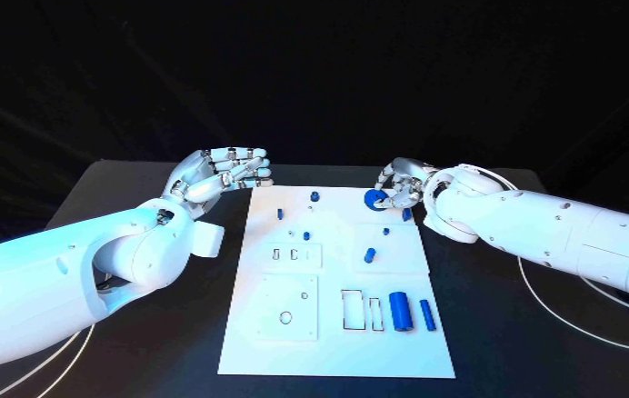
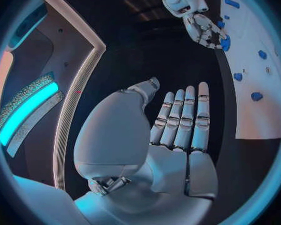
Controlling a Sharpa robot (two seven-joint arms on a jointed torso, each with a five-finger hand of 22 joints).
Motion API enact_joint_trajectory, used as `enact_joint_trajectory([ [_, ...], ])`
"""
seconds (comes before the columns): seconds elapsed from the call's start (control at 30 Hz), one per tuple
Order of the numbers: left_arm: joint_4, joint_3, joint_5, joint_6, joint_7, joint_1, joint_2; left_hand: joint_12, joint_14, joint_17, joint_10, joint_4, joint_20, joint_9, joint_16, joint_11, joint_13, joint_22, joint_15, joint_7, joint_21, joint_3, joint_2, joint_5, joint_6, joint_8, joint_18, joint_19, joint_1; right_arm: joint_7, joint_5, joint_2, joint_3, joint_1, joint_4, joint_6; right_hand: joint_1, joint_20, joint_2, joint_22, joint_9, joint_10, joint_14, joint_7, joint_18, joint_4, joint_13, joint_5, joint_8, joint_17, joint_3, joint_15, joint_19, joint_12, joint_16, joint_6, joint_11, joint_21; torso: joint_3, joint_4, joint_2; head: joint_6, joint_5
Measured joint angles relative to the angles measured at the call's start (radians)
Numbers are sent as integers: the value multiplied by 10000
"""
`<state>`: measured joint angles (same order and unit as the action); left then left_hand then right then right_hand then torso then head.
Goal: Assemble the parts on the task board
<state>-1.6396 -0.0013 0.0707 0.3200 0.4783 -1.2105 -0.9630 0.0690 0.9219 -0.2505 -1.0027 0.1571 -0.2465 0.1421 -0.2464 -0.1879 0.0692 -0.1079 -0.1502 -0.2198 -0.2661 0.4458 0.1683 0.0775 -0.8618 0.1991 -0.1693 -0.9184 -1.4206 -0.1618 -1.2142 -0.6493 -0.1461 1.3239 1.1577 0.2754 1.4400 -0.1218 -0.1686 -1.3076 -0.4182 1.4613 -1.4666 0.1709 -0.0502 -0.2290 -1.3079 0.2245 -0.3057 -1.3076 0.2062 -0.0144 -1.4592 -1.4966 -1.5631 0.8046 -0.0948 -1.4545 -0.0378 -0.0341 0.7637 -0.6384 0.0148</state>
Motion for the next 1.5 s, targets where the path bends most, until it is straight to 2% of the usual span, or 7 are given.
enact_joint_trajectory([
  [0.23, 0, 0, -1, -11, -3, 0, -8, 0, 0, 0, 0, 0, 0, -1, 0, 0, 0, 0, 0, 0, 0, 0, 0, 0, 0, 0, 0, 0, 0, -25, -173, 0, 9, -10, 4, -16, 117, 0, -37, 1, 27, 37, 0, -19, -2, 67, 0, 42, -51, 1, 245, 0, 0, 0, 0, 128, 37, -64, 2, -1, 0, -8, -7],
  [0.47, 2, 0, -1, -18, -6, 0, -7, 0, 0, 1, 0, 0, 0, -2, 0, 0, 0, 0, 0, 0, 0, 0, 0, 0, 0, 0, 0, 0, 0, -26, -532, -31, 10, -37, 225, 141, 172, 37, -93, 1, 228, 37, 20, -106, -17, 228, 1, -104, -66, 2, 1384, 22, -37, -116, -1, 643, 146, -157, 2, 7, 0, -1, -21],
  [0.53, 3, 0, -1, -19, -7, 0, -6, 0, 0, 1, 0, 0, 0, -2, 0, 0, 0, 0, 0, 0, 0, 0, 0, 0, 0, 0, 0, 0, 0, -25, -716, -40, 3, -50, 333, 261, 167, 74, -101, 2, 254, 57, 8, -100, 116, 320, 1, -136, -106, 2, 1678, 101, -74, -158, -40, 712, 199, -229, 8, 7, -1, 7, -22],
  [0.7, 11, 0, -1, -23, -8, 0, -4, 0, 0, -11, 0, -28, 0, -3, 0, 0, 0, 0, 0, 0, 0, 29, 0, 0, 0, 0, -1, 0, 0, 9, -1293, -86, -30, -106, 707, 793, 113, 147, -356, 2, 252, 53, 14, -105, 130, 475, 2, -162, -202, 2, 2170, 126, -71, -216, -40, 927, 234, -297, 8, 1, 0, 30, -23],
  [1.03, 36, 0, -2, -29, -12, 0, 23, 0, 0, -11, 0, -28, 0, -4, 0, 0, 0, 1, 0, 0, 0, 29, 0, 0, 0, 0, 1, 0, 0, 137, -2236, -109, -16, -12, 1770, 2040, -75, 147, -354, 1, 252, 52, 2, -100, 130, 537, 3, -198, -208, 0, 2359, 185, -71, -307, -39, 956, 306, -344, 4, 0, -8, 57, -12],
  [1.17, 37, 0, -3, -33, -14, 0, 43, 0, 1, -19, 0, -28, 0, -4, 0, 0, 0, 1, 0, 0, 0, 28, 0, 0, 0, 0, 0, 0, 0, 137, -2558, 97, -16, -2, 2079, 2306, -140, 147, -369, -5, 252, 52, 2, -101, 129, 537, 3, -214, -208, -5, 2359, 185, -71, -307, -39, 957, 306, -344, -3, -7, -7, 70, -10],
  [1.5, 37, 0, -8, -42, -21, 0, 97, 0, 1, -18, 0, -28, 0, 4, 0, 0, 0, 1, 0, 0, 0, 28, 0, 0, 0, 0, 0, 0, 0, 77, -2990, 936, -58, -102, 1894, 2502, -153, 146, -382, -4, 252, 52, 2, -103, 129, 590, 4, -220, -173, -4, 2444, 184, -71, -307, -39, 957, 305, -344, -6, -14, 7, 83, -63],
])
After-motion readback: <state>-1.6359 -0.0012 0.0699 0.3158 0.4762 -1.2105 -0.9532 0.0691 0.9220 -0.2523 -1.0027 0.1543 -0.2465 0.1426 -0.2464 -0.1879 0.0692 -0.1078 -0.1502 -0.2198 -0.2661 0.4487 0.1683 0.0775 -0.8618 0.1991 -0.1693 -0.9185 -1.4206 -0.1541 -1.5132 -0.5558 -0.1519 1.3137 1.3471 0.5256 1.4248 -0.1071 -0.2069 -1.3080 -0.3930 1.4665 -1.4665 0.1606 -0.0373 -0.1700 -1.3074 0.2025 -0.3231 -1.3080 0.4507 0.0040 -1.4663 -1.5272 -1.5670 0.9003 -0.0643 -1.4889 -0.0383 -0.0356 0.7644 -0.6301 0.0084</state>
